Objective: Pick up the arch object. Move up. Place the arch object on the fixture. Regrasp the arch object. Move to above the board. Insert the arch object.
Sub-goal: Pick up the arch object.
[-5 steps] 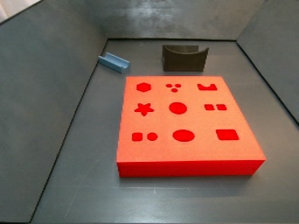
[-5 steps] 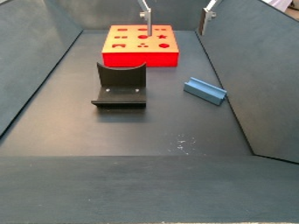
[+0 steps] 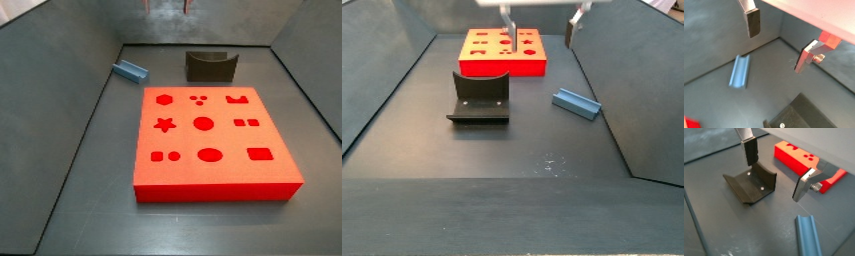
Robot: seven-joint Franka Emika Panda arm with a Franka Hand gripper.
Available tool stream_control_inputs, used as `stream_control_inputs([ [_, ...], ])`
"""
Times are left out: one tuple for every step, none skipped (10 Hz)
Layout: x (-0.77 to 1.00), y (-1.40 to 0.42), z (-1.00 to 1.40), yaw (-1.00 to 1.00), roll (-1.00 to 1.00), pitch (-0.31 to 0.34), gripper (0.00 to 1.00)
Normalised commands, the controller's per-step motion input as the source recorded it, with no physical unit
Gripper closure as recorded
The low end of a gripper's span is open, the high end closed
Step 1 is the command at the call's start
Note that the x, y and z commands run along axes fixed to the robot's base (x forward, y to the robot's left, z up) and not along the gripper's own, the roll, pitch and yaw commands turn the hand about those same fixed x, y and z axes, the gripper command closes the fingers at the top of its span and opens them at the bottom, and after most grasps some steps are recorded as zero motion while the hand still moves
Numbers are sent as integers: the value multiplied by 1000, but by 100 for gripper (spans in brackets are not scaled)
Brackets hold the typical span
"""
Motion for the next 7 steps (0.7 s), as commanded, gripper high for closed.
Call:
stream_control_inputs([
  [-269, -149, -1000, 729, 80, 0, 0],
  [-720, 89, -1000, 460, 63, -23, 0],
  [-700, 0, -1000, 409, 50, -7, 0],
  [-609, -106, -1000, 469, 37, -17, 0],
  [-557, -334, -1000, 514, 134, 0, 0],
  [-377, -380, -931, 526, 89, -81, 0],
  [-180, -374, -863, 480, 73, -153, 0],
])
